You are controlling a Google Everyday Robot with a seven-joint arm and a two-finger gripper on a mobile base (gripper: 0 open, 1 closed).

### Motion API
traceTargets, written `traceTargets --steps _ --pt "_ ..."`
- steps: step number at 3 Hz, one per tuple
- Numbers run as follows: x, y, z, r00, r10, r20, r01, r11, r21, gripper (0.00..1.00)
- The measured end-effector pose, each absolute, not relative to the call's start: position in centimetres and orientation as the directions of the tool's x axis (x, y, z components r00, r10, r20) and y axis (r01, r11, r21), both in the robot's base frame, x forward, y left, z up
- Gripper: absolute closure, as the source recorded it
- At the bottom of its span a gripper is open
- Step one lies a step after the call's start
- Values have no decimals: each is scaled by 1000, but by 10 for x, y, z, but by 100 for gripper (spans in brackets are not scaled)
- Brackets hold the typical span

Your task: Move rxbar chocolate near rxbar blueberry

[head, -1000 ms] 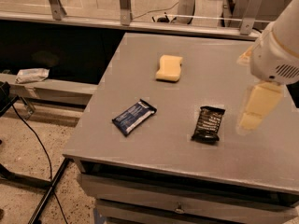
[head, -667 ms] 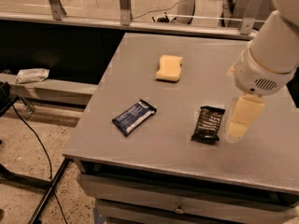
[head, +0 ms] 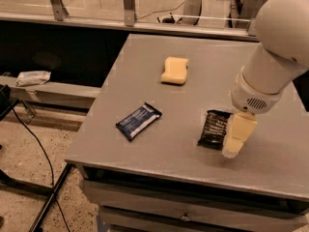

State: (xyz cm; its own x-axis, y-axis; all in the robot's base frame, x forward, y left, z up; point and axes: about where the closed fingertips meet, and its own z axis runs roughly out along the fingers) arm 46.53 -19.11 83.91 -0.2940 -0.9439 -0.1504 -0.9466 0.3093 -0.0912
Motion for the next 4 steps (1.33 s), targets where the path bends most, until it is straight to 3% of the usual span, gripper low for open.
traceTargets --steps 2,4 --pt "460 -160 829 -279 -935 -217 -956 292 -32 2" --pt "457 -142 819 -257 -946 -199 -964 265 -12 47"
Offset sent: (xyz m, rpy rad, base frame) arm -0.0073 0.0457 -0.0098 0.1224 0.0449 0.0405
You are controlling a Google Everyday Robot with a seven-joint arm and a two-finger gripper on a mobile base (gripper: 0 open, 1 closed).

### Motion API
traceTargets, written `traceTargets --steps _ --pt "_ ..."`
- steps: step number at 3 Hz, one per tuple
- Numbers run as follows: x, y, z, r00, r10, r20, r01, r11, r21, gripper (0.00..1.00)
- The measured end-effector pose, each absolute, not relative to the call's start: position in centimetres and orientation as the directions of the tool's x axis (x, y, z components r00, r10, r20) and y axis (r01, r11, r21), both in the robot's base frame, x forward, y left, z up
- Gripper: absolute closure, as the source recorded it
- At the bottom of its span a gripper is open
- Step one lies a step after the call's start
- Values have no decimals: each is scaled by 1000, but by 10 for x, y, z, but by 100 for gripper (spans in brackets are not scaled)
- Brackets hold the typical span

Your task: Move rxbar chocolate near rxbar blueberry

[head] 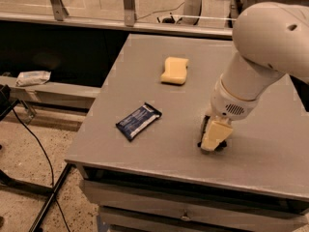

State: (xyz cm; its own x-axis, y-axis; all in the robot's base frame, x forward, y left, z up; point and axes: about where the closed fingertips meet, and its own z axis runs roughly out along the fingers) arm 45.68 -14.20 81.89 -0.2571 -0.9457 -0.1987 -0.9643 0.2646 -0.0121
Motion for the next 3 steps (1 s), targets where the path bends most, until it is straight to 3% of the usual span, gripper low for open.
traceTargets --steps 2,3 --pt "457 -142 823 -257 -947 -194 -964 264 -12 93" --pt "464 -153 837 -244 -939 -244 -963 265 -54 100"
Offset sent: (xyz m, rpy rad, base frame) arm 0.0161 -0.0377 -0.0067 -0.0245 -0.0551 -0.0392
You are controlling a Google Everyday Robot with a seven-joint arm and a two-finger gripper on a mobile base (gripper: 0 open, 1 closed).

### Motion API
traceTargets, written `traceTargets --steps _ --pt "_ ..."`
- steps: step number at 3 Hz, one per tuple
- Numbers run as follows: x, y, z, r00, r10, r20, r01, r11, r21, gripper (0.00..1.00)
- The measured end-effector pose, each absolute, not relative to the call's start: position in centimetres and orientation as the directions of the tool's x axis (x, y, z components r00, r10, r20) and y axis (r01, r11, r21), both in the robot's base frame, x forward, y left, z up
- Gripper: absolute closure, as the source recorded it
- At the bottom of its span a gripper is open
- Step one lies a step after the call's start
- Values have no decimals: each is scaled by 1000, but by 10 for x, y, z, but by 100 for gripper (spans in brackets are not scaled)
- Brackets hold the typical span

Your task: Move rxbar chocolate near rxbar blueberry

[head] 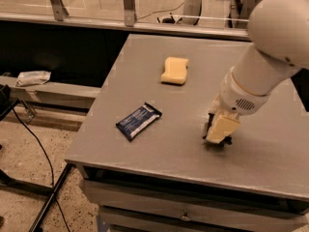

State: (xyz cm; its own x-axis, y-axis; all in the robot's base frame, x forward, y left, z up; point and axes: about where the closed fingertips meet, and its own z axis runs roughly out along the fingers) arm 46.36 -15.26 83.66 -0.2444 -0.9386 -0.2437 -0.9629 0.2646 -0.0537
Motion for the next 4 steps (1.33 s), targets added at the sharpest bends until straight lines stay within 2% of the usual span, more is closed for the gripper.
traceTargets --steps 2,3,4 --pt "484 -137 891 -130 -898 -420 -966 209 -149 100" --pt "491 -101 890 -71 -873 -482 -978 157 -140 100" --pt "492 -51 885 -1 -859 -512 -987 82 -137 81"
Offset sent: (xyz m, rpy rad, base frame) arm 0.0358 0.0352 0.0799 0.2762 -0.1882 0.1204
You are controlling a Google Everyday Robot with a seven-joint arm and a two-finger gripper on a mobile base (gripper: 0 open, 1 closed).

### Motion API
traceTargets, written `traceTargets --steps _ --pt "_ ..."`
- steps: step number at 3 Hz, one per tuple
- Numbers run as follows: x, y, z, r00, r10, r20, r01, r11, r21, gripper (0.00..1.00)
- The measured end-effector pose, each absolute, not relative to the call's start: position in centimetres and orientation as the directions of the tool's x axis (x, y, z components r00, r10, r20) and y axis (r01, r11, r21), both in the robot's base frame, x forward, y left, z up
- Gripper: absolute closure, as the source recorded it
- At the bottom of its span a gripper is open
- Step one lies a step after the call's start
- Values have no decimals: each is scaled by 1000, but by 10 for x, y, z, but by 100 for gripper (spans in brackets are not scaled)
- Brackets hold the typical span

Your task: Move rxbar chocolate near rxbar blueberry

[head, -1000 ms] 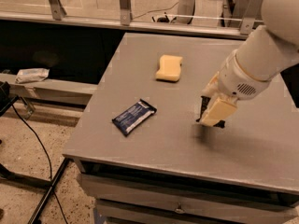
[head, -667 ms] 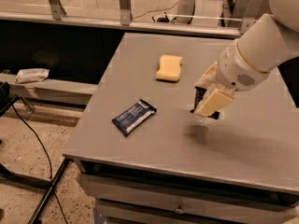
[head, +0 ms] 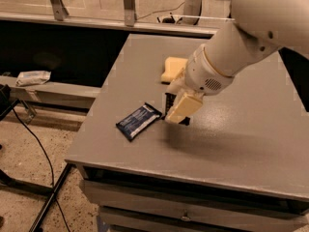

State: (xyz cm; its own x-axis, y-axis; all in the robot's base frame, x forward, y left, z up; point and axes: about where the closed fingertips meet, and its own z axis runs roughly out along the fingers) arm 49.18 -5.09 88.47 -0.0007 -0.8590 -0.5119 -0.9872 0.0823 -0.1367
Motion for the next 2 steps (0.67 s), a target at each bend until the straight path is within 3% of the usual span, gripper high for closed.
traceTargets --steps 1,2 --pt "494 -24 879 31 -859 -511 -989 47 -140 50" --pt "498 -19 873 24 -866 -500 -989 53 -140 27"
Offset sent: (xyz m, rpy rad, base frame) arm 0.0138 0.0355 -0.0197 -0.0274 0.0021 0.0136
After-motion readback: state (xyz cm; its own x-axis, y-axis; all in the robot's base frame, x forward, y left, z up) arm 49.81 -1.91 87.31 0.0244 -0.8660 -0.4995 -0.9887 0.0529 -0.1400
